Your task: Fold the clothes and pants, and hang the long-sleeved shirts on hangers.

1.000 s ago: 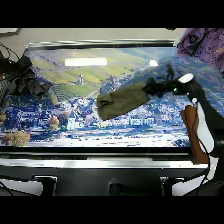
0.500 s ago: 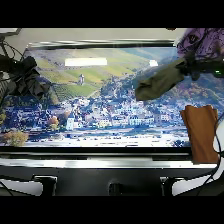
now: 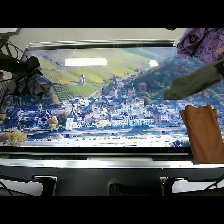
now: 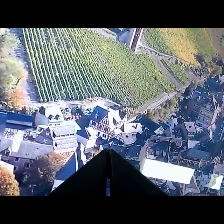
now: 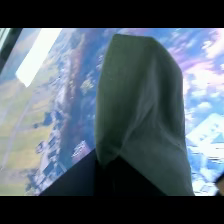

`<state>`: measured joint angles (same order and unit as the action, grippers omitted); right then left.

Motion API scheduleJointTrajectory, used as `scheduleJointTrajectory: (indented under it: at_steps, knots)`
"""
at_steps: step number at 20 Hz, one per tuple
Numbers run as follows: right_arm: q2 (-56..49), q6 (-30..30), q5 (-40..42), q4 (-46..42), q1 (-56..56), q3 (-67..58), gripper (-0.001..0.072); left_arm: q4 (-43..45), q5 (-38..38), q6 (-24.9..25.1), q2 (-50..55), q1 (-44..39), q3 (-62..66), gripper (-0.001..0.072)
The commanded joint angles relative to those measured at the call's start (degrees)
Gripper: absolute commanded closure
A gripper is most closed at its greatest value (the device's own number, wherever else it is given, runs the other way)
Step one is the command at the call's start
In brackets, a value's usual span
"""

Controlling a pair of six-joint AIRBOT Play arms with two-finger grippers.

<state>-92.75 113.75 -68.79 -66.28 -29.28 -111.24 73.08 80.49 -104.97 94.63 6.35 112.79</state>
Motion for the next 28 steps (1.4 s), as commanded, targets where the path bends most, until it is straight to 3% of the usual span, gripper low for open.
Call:
scheduleJointTrajectory:
  at_steps: [1,7,16,19,22,28]
  knots:
    - [2.49,4.26,-3.93,-9.84,-1.18,-0.11,0.0684,0.00,0.83,0.02,0.00,-0.57,-0.02,0.0689]
    - [5.70,8.92,-10.38,-22.12,-1.18,-0.11,0.0684,0.00,2.69,0.04,0.00,-1.20,-0.02,0.0688]
    - [6.80,13.66,-9.11,-29.46,-1.18,-0.11,0.0684,0.02,2.69,1.75,0.00,-1.20,-0.02,0.0688]
    - [6.80,13.29,-13.40,-33.57,-1.18,-0.09,0.0684,0.02,2.69,3.26,0.00,-1.20,-0.02,0.0688]
    - [6.80,8.02,-19.87,-39.91,-1.18,0.39,0.0683,0.02,2.69,3.26,0.00,-1.20,-0.02,0.0688]
    - [7.37,4.72,-25.68,-43.45,-1.18,5.77,0.0683,0.02,2.73,3.26,0.00,-1.20,-0.02,0.0688]
